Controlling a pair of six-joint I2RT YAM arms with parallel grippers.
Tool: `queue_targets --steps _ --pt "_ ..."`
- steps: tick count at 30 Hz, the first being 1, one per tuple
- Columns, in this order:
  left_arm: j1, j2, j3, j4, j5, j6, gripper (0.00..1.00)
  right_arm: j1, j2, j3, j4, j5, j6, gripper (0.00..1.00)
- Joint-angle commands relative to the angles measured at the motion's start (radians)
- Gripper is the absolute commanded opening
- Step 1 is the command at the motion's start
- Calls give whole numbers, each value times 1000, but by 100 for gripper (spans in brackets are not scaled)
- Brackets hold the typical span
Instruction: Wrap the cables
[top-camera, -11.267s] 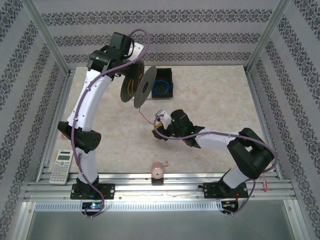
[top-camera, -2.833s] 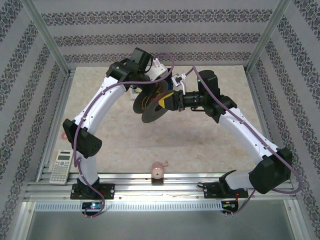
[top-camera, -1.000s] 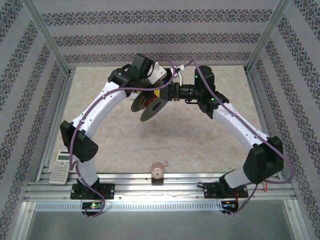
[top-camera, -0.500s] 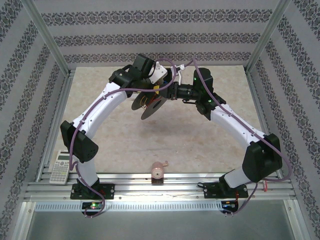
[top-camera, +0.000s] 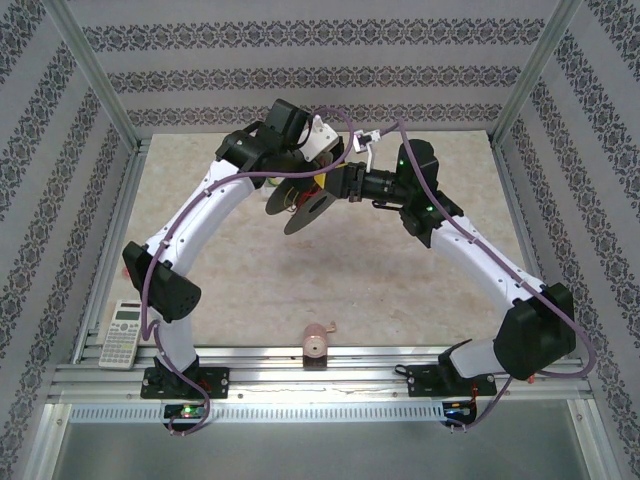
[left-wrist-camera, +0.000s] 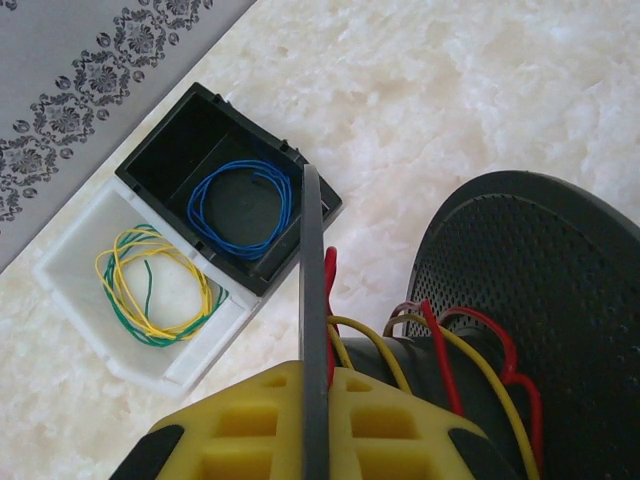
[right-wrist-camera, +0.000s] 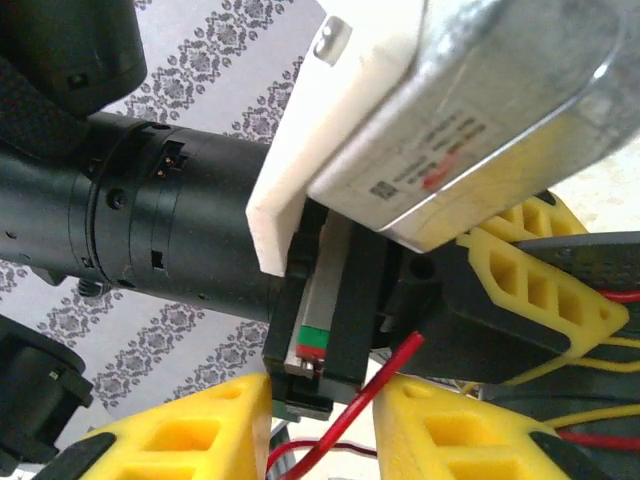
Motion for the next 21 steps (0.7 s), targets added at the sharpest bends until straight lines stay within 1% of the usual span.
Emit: queue_targets --steps 1,2,4,8,15,21 --pt "-5 4 52 53 4 -34 0 8 -10 -18 -26 -41 -5 24" --pt "-5 4 52 53 3 -34 0 8 -11 -17 -26 -41 -5 21" --pt "-5 4 55 54 0 -34 0 7 -16 -19 -28 -41 -4 12" --pt "-5 4 63 56 -2 -31 0 -1 -37 -25 -36 -38 -6 1" --pt "-5 9 52 50 6 -24 0 -40 -96 -9 -61 -29 -17 0" --pt "-2 2 46 48 6 -20 0 -98 -158 -8 -62 -9 -14 0"
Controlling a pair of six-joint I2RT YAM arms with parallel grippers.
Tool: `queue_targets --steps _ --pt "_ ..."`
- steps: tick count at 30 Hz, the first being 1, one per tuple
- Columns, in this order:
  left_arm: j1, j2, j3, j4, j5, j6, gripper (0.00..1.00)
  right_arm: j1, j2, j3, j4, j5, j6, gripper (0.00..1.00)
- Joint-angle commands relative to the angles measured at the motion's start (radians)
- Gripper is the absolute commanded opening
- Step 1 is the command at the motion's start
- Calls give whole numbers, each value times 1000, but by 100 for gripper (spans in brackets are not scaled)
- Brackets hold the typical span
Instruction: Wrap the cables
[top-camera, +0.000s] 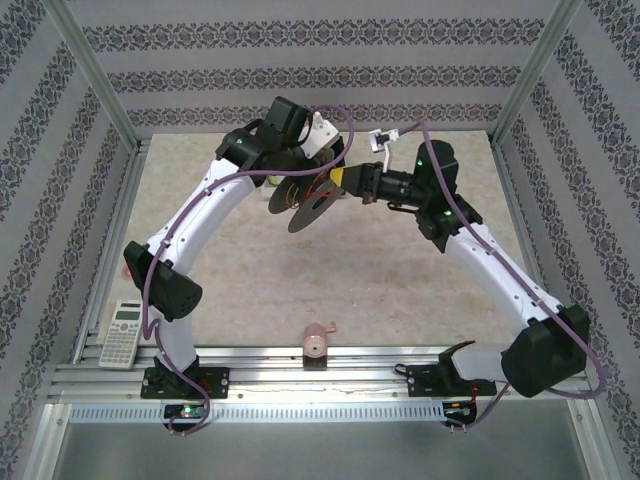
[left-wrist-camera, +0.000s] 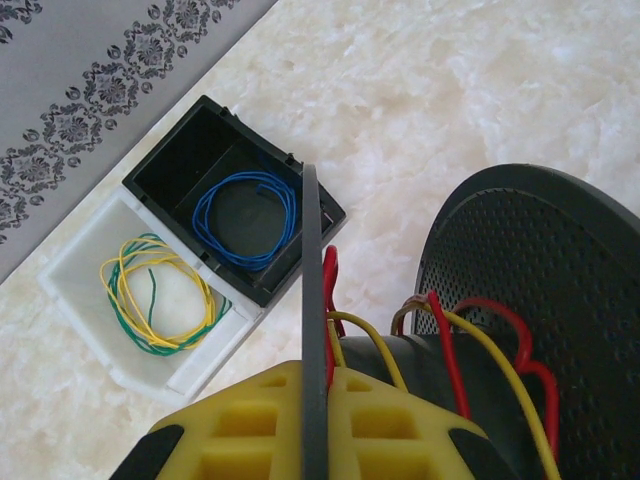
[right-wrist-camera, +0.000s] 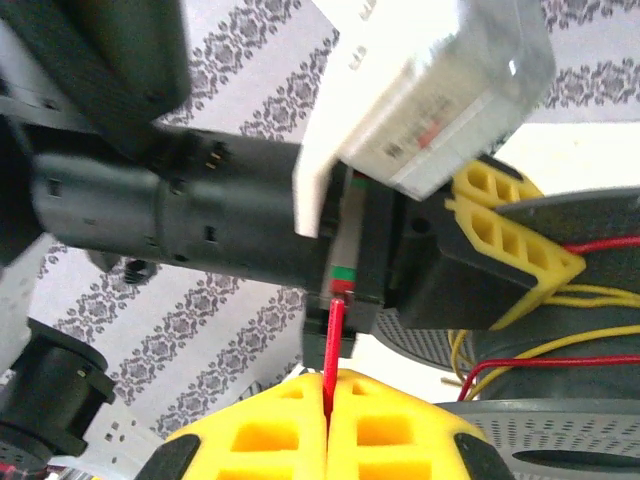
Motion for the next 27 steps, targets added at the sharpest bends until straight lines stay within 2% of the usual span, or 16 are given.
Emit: queue_targets --steps 1,6,13,21,24,27 --pt "-2 -13 22 40 14 -8 0 -40 -55 6 20 13 -22 0" --pt "-8 -53 -32 65 110 18 0 -130 -45 44 38 46 -27 0" --pt "-21 -151 -138 96 233 47 0 -222 115 137 105 -6 -34 0" --pt "-19 -302 -203 142 391 61 0 -334 220 -16 271 -78 -5 0" --pt "-6 -334 -203 187 441 41 0 -349 237 -87 317 -81 -2 0" --pt "31 -362 -218 265 539 -14 0 -350 239 -147 356 -72 1 0"
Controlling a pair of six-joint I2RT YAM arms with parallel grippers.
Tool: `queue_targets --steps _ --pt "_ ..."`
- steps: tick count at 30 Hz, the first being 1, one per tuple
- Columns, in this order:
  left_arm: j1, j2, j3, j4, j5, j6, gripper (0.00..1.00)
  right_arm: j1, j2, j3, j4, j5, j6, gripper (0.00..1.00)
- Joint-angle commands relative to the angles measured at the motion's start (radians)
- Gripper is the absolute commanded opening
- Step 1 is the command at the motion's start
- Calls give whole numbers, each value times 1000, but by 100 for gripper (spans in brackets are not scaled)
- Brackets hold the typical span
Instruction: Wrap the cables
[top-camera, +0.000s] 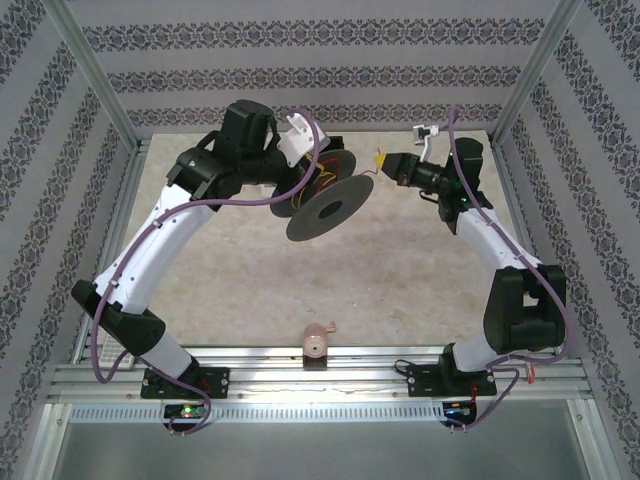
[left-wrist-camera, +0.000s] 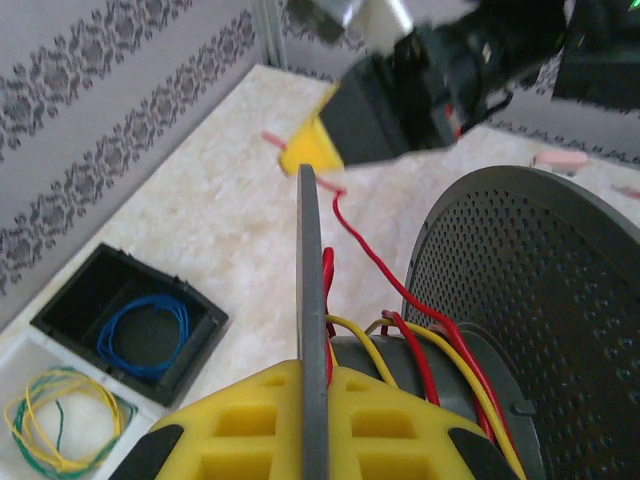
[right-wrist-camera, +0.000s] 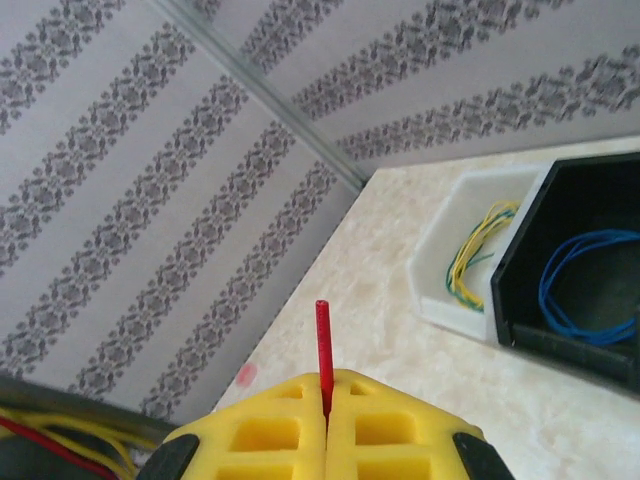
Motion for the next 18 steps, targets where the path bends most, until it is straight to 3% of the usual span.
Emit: queue_targets --steps 1,5,10,18 --pt "42 -70 -13 144 214 -77 0 -25 15 -63 119 61 -11 0" --pt "107 -98 -63 285 279 -179 0 -26 18 -131 151 84 -11 0" --pt "164 -128 -152 519 227 -341 0 -3 13 -229 221 124 17 0" --pt "209 -93 -192 763 181 -577 0 142 -79 -414 338 378 22 0"
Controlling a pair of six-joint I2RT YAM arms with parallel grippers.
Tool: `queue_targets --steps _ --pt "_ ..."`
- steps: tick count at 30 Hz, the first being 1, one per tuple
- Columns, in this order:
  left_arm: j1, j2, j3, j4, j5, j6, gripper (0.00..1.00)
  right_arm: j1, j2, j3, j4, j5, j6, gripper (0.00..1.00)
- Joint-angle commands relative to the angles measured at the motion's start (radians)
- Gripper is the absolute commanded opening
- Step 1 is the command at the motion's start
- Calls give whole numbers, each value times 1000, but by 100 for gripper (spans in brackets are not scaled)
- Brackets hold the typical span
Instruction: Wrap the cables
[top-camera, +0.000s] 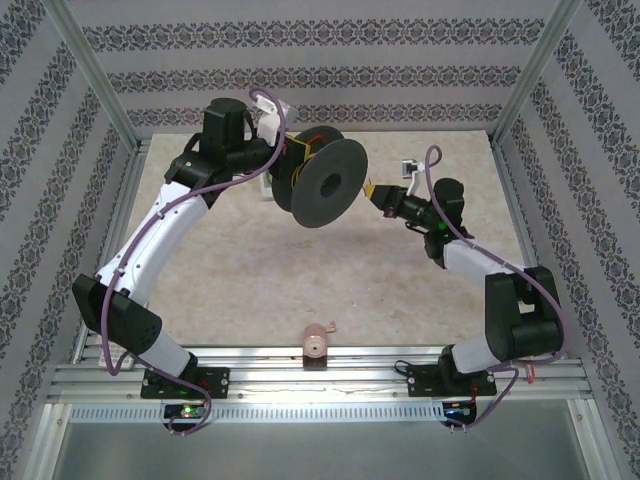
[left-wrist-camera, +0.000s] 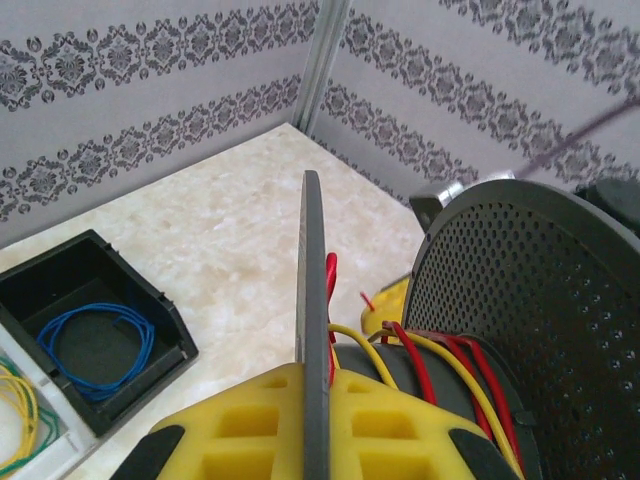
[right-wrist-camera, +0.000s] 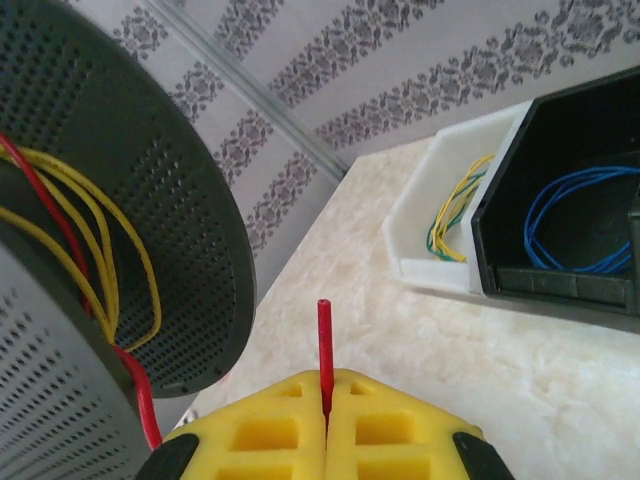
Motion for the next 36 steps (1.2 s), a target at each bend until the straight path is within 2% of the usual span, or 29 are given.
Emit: queue_targets --steps 1,9,13,16,20,25,30,33,36 --pt "41 -66 40 393 9 -200 0 58 -46 -91 -7 235 -47 0" --pt "77 -44 -9 515 -120 -359 0 257 -267 -220 -96 686 -194 0" --pt "81 -38 -37 543 -201 -409 0 409 -398 -258 -159 960 -303 0" --pt "82 -36 -55 557 -262 -445 0 489 -451 -258 -195 1049 -375 0" --pt "82 -17 -36 529 -309 -461 0 560 -465 -260 -207 1080 -457 0" --pt "82 12 -9 474 -346 -455 0 657 -450 -232 -208 1094 -634 0" --pt "82 44 -3 447 -355 -453 0 729 -398 -137 -288 1043 -811 0" --pt "82 61 -5 449 -338 -460 0 741 -362 -84 -308 1028 -858 0" --pt "80 70 6 418 -311 -436 0 706 -362 -59 -306 989 -826 0"
